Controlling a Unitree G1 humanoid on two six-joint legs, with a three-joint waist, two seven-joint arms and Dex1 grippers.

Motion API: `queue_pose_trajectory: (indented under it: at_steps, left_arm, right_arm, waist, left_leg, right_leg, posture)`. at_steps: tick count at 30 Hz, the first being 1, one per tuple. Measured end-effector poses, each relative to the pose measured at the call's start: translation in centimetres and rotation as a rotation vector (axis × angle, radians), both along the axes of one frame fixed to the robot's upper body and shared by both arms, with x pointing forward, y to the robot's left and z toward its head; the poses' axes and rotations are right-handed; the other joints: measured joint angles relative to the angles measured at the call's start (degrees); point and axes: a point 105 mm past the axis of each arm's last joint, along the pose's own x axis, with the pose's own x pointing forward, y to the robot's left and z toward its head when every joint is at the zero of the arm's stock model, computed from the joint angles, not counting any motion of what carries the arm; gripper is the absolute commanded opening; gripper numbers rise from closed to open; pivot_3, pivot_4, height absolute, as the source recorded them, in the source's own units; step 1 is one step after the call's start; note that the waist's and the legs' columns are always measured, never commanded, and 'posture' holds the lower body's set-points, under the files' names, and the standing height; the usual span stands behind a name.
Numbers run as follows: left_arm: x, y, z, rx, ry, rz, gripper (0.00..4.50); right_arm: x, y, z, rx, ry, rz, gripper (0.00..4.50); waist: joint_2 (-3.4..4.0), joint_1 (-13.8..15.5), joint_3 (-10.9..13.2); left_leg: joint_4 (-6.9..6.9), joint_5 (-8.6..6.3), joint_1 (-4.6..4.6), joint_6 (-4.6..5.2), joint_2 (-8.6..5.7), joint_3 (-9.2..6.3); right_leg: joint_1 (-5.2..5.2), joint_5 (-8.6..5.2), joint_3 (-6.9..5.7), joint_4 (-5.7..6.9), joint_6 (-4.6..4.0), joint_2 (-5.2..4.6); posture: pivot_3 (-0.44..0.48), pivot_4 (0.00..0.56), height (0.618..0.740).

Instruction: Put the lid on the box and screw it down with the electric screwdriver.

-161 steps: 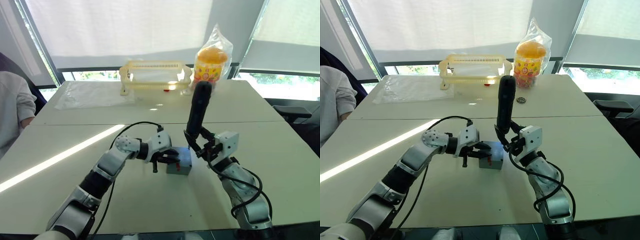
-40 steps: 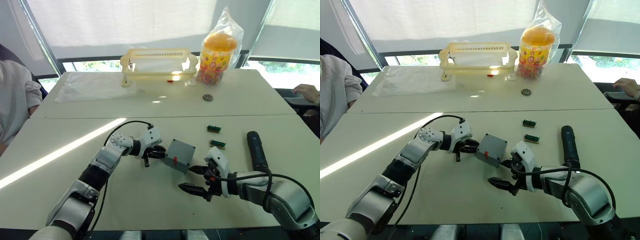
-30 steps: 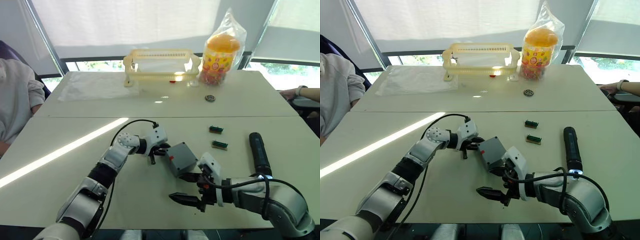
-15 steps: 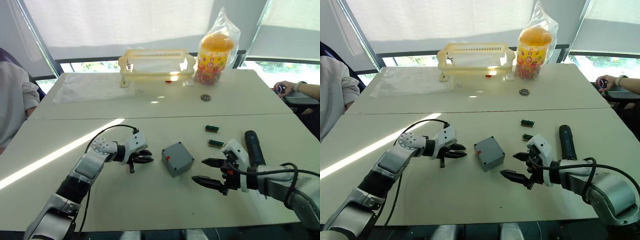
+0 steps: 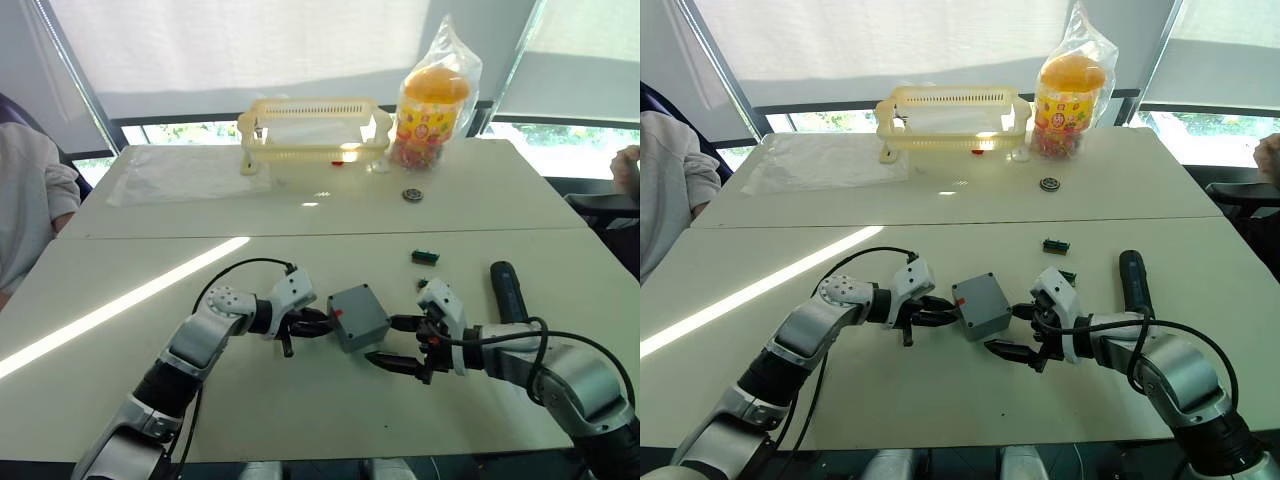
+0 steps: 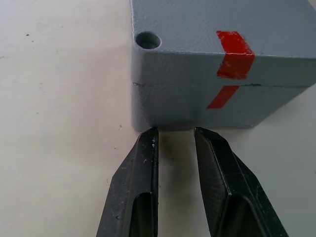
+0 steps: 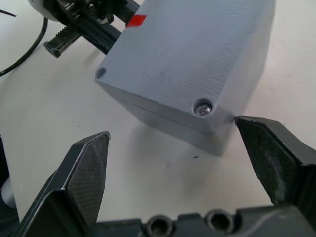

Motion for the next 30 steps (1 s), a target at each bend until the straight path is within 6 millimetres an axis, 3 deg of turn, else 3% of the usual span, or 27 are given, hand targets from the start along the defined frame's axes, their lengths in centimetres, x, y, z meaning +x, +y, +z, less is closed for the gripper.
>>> queue_pose_trajectory:
  at_steps: [25, 30]
  left_arm:
    - [0.4, 0.5, 0.1, 0.018, -0.022, 0.000, 1.13]
    - [0.4, 1.9, 0.4, 0.048, -0.026, -0.002, 1.13]
  right_arm:
    - [-1.0, 0.9, -0.6, 0.017, 0.025, -0.009, 4.44]
    - [-0.8, -0.8, 0.3, 0.002, -0.006, -0.058, 4.44]
  waist:
    - [0.00, -0.02, 0.00]
    - [0.00, -0.02, 0.00]
  left_leg:
    - [0.02, 0.00, 0.01, 0.00, 0.00, 0.00]
    - [0.03, 0.00, 0.00, 0.00, 0.00, 0.01]
  right_leg:
    - [0.00, 0.00, 0.01, 0.02, 0.00, 0.00]
    - [0.00, 0.00, 0.02, 0.02, 0.00, 0.00]
  posture:
    - [0.000, 0.150, 0.740]
    - [0.000, 0.150, 0.740]
